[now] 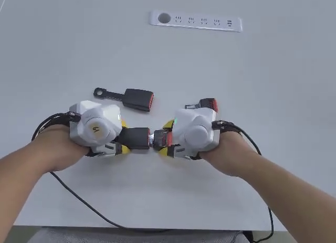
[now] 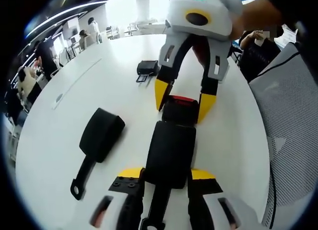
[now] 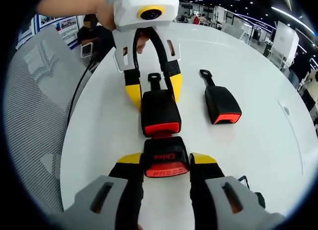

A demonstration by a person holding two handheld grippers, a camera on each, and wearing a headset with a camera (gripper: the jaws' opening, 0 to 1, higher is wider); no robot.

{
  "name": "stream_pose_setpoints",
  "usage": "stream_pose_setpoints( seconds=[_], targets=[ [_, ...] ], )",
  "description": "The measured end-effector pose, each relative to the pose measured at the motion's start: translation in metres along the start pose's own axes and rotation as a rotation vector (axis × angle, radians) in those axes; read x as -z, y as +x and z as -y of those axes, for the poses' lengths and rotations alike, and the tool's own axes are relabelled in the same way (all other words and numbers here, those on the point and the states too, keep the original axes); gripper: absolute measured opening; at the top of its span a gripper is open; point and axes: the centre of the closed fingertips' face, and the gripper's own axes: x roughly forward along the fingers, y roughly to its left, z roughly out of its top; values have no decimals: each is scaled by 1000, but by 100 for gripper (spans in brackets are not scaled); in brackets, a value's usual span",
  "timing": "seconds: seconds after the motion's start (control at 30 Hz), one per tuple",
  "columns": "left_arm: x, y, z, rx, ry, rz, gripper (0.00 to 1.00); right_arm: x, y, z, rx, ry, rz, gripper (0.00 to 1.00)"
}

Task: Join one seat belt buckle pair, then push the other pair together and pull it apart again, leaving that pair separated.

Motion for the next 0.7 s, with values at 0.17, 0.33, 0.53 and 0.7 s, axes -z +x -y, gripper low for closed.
stream_pose_setpoints(
  seconds=[0.17,0.33,0.53,0.7],
  targets=[
    [4,-2,1,-4,-33,-1,42,-5,-2,-3,-11,31,33,37],
    [-1,-10,8,0,-29,14,44,-12,-8,-6,-11,16,46,38],
    [-20,-26,1,-21,-32,77,47,-21,-20,-3,3,-6,50,40],
    [-37,-37,-13,-46,-33,113,47,-28,-35,10,24,-18,65,39]
  ],
)
